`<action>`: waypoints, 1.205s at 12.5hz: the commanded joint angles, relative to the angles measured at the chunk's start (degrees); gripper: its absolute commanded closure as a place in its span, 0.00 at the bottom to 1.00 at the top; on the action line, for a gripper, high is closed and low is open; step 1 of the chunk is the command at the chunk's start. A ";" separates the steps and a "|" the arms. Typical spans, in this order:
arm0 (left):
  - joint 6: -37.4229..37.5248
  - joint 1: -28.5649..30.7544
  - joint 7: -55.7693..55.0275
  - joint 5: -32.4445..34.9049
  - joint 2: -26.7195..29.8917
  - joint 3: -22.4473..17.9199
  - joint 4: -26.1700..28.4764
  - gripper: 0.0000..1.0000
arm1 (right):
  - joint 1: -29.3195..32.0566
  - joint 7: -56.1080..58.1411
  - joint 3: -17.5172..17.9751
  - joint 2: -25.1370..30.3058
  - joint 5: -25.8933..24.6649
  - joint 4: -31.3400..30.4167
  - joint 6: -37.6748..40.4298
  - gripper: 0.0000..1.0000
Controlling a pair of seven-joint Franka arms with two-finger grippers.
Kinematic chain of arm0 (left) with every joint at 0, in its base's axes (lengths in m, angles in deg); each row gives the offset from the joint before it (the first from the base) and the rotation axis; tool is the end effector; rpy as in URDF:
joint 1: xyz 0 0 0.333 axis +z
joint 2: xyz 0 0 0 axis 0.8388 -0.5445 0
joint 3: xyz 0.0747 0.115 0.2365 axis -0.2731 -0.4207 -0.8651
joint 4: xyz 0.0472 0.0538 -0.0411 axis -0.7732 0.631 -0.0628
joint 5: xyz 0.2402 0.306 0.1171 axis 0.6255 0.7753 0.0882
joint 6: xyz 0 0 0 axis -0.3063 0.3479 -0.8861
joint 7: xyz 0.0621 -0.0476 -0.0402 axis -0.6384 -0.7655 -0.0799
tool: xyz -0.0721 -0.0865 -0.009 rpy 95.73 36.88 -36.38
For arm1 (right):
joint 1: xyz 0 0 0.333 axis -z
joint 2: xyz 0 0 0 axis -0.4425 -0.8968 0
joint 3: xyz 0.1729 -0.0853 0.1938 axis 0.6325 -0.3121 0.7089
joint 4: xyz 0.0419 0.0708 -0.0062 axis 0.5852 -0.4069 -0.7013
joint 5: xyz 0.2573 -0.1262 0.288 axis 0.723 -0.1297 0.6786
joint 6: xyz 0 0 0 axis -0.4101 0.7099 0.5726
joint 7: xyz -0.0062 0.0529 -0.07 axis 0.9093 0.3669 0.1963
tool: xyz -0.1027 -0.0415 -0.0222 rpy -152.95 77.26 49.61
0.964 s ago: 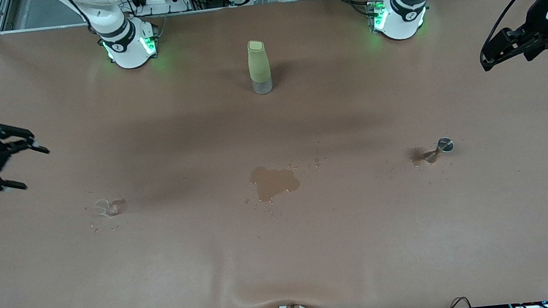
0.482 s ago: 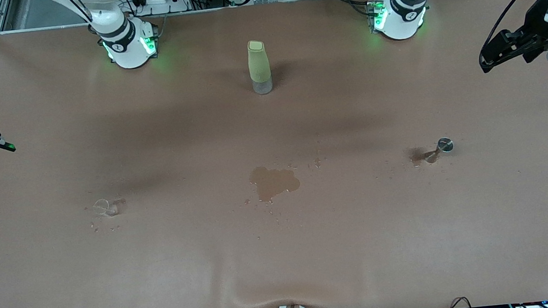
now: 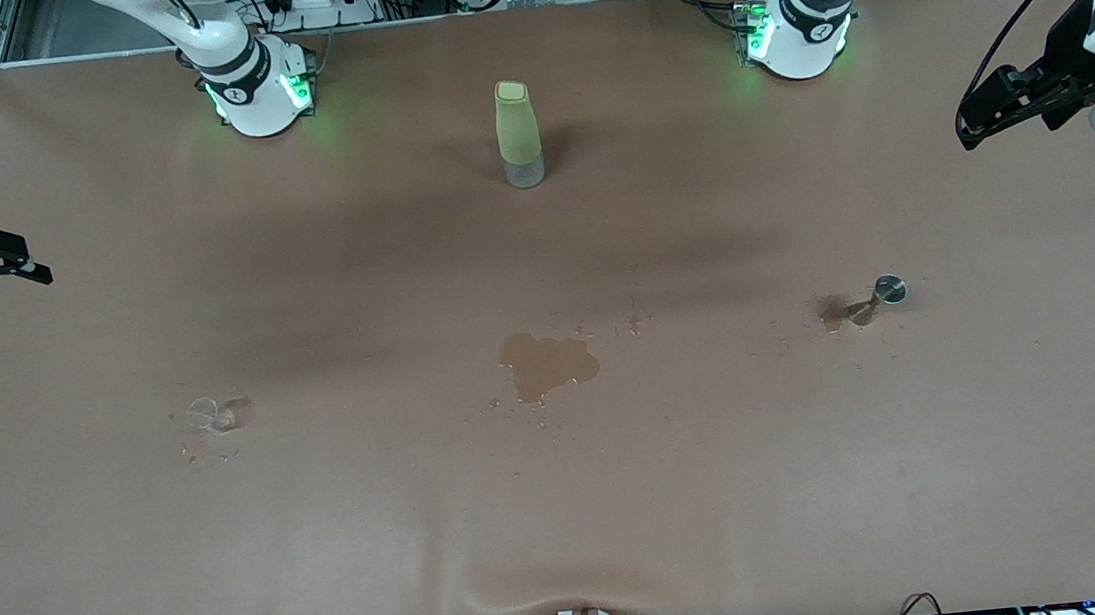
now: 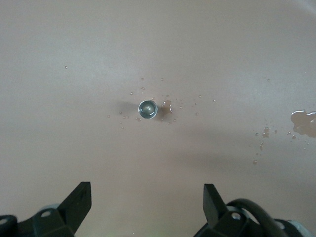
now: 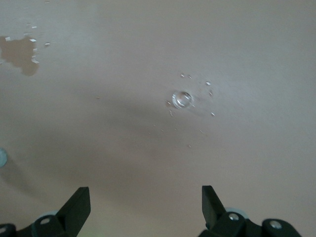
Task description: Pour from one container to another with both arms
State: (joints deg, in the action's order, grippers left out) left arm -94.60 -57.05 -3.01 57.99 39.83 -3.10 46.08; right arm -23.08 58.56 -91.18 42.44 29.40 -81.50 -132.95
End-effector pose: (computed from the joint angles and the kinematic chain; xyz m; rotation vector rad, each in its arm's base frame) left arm 0.5255 -0.0426 0.5795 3.1175 0.2382 0.0561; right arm 0.5697 -0.0883 0.5263 -2.9525 -0.4621 0.0506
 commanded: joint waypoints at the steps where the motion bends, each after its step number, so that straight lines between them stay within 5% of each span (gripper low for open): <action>1: -1.10 -0.13 -0.68 0.43 1.62 -0.13 1.82 0.00 | -0.63 -10.11 -0.29 1.00 -3.51 1.47 3.74 0.00; 5: -1.10 -0.05 -0.68 0.34 1.79 -0.13 2.17 0.00 | -0.63 -25.06 2.43 3.46 -6.33 2.00 6.38 0.00; 7: -1.10 -0.05 -0.68 0.34 1.79 -0.13 2.17 0.00 | 0.94 -29.65 6.55 3.73 -6.59 2.00 6.65 0.00; 15: -0.49 -0.22 -1.92 0.43 1.88 0.31 1.38 0.00 | 2.01 -24.13 6.65 4.26 -8.52 2.18 6.22 0.00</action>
State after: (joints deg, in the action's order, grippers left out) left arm -94.66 -57.12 -3.79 57.99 39.94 -2.97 46.58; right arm -21.46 33.27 -85.29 45.71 22.80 -79.33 -126.84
